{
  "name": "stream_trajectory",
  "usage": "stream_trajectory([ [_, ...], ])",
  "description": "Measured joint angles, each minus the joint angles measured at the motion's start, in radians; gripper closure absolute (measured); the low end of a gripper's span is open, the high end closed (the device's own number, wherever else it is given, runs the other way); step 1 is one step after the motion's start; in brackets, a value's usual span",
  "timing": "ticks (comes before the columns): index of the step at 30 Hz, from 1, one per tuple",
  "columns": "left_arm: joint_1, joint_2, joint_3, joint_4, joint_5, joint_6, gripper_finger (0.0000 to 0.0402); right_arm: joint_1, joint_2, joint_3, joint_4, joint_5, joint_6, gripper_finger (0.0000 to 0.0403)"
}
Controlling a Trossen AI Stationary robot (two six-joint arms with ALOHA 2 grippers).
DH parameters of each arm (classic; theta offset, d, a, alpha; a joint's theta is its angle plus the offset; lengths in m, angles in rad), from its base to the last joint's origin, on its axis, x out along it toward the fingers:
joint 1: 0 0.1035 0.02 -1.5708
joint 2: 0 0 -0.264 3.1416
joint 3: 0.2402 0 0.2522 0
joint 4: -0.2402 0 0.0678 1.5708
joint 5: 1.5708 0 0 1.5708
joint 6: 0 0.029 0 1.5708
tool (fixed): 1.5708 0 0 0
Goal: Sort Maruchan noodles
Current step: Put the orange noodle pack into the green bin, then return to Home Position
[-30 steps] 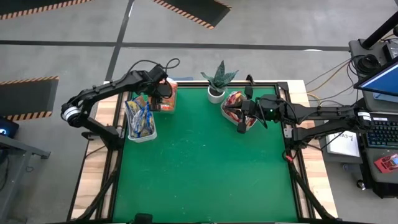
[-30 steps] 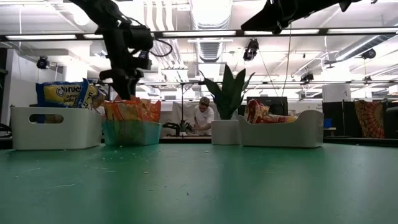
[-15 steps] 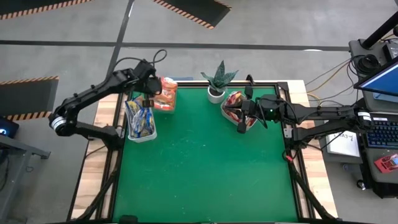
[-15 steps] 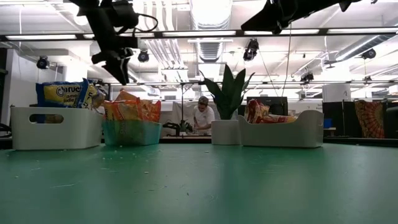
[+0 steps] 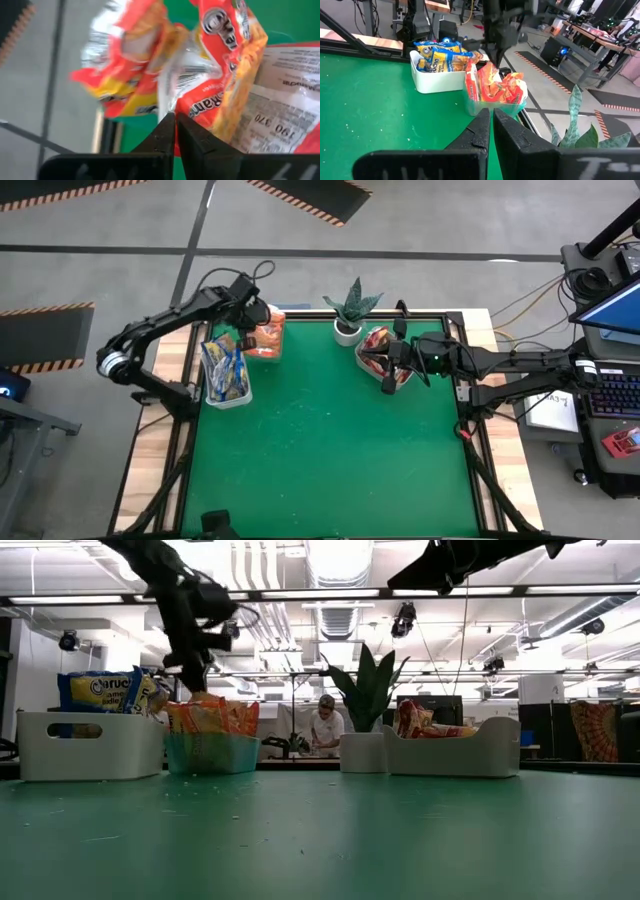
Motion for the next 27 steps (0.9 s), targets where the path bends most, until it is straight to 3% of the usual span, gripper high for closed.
stream_trajectory([
  [9,-0.001,0.085,0.002,-0.004,0.006,-0.021,0.0401,-0.001,0.000,0.000,0.000,0.000,0.000,0.0390],
  [21,-0.001,-0.059,0.005,-0.014,0.022,-0.104,0.0401,-0.004,0.000,0.000,-0.006,0.000,-0.015,0.0390],
  [23,-0.001,-0.102,0.005,-0.012,0.092,-0.149,0.0401,-0.004,0.000,-0.002,-0.016,-0.001,-0.035,0.0390],
  [27,-0.006,-0.231,-0.056,0.060,0.369,-0.213,0.0402,-0.005,-0.001,-0.020,-0.015,-0.058,-0.084,0.0390],
])
